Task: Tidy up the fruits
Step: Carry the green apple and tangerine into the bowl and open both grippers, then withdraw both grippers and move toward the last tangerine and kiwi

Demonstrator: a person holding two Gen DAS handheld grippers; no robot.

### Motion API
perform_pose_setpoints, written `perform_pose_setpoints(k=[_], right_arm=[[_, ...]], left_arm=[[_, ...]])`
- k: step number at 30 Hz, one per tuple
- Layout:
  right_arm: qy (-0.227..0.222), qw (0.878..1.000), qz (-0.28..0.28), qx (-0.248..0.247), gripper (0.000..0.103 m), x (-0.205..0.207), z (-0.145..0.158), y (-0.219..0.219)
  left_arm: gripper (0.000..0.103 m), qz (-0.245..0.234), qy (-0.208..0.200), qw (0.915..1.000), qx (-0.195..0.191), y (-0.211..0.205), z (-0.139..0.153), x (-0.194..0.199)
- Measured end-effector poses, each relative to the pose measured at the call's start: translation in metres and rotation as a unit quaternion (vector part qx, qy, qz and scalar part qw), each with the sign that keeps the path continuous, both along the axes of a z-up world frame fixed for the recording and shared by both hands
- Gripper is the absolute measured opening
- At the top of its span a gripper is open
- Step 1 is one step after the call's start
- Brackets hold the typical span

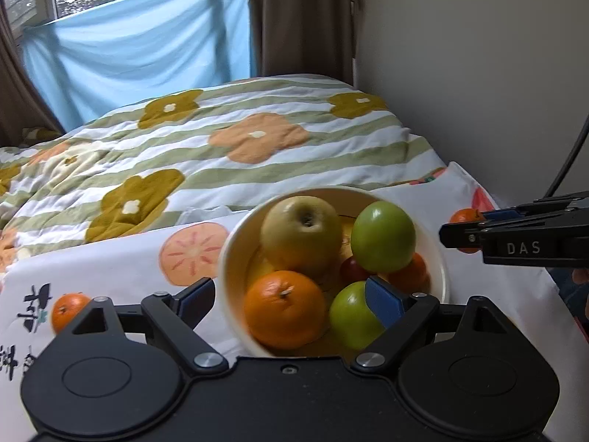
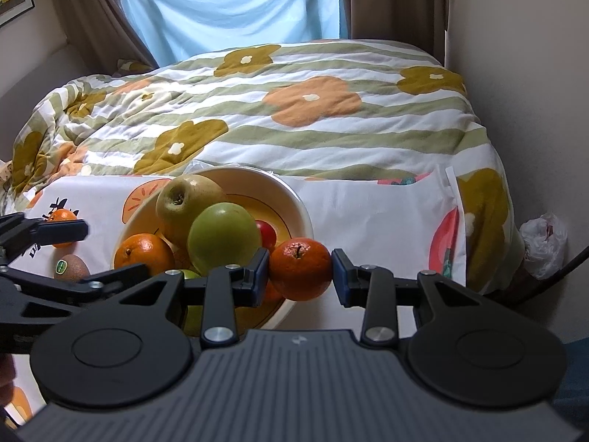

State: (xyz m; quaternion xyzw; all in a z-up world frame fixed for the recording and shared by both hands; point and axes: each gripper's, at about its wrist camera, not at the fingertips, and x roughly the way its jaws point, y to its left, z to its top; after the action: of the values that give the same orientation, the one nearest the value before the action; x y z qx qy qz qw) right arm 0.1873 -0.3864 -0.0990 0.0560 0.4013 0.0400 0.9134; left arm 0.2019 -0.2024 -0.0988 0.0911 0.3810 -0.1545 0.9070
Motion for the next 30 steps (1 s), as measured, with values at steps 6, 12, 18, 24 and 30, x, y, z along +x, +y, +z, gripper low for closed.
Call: perform_pose_setpoints(k=[6,12,18,24,30], right_arm=[[0.0,1.0,0.007,0.002,0.051,0.001,0.001,0.0],[0.004,0.999,0.035,0.005,0.051,-0.006,-0.004,0.012],[0.009,0.998,0.06,0.008,0.052,-0.01,-0.015,0.027],[-0.017,0.998,0.06,0.012,0.088,-0.019,-0.01,0.03],[-0.02,0.999,0.039,0.02,0.097,-0.031,-0.003,0.021]], left_arm=[[0.092,0.02,-0.007,0.9998,-0.002,0.012,0.006,-0.003],[0.092,0.037,-0.01,0.9992,-0.003,0.023,0.009,-0.008],[0.092,0.058,-0.01,0.9983,0.003,0.036,0.009,-0.014],[0.092,0.077,-0.019,0.9968,0.009,0.047,0.013,-0.024],[0.093,0.093,-0.027,0.9953,0.001,0.053,0.02,-0.036]])
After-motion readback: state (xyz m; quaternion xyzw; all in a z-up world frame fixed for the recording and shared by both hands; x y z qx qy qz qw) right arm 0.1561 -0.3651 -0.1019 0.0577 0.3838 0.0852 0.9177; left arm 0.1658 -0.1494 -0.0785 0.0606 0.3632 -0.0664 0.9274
